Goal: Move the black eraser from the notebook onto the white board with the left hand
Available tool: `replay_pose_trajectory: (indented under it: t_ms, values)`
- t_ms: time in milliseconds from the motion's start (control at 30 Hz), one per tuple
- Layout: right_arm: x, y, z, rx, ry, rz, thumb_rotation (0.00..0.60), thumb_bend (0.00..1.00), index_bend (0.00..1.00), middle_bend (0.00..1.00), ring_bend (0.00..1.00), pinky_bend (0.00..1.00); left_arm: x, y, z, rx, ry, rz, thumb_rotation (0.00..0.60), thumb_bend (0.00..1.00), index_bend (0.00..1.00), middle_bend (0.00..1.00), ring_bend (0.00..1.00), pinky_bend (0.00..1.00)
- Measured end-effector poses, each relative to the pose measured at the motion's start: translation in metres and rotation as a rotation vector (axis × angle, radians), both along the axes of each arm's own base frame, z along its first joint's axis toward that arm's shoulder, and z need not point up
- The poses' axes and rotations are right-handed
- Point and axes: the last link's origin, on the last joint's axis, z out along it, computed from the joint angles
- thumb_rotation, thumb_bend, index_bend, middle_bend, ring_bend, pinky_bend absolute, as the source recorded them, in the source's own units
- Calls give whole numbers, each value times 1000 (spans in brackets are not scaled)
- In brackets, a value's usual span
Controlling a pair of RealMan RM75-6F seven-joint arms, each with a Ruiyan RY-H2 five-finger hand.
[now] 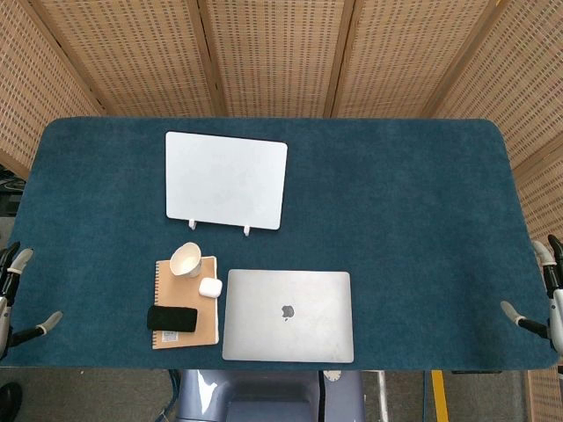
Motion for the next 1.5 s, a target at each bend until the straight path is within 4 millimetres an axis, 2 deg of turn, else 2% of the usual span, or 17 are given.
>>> replay_pose_trajectory:
  t_ms: [333,467,567,767,933,1033,1167,1367,1500]
  values:
    - [0,1,0,3,-7,0,600,0,0,0,0,0,0,-2,-1,-11,-4,-2,600,0,0,0,0,0]
    - [1,0,-2,13,-9,6,600,0,0,0,0,0,3,-5,-9,-105,-21,-27,600,0,0,0,0,0]
    - [2,0,-4,24,-8,5,600,0,0,0,0,0,8,-6,-22,-232,-25,-71,600,0,0,0,0,0]
    - [1,-1,-5,36,-19,2,600,0,0,0,0,0,20,-5,-65,-447,19,-135,600,0,0,0,0,1]
    - [-2,-3,-3,56,-38,-9,600,0,0,0,0,0,37,0,-97,-558,53,-157,600,0,0,3,0,55]
    - [-4,-4,-2,63,-43,-10,600,0,0,0,0,0,46,9,-112,-588,76,-147,600,0,32,67,44,121]
    - [-4,-5,-3,74,-45,-12,600,0,0,0,0,0,56,22,-130,-618,96,-106,600,0,134,161,126,197]
    - [-6,-8,-4,81,-45,-24,600,0,0,0,0,0,78,40,-156,-642,114,-92,600,0,165,185,147,219]
    - [-6,-9,-3,78,-49,-27,600,0,0,0,0,0,84,45,-167,-654,133,-87,600,0,227,274,226,269]
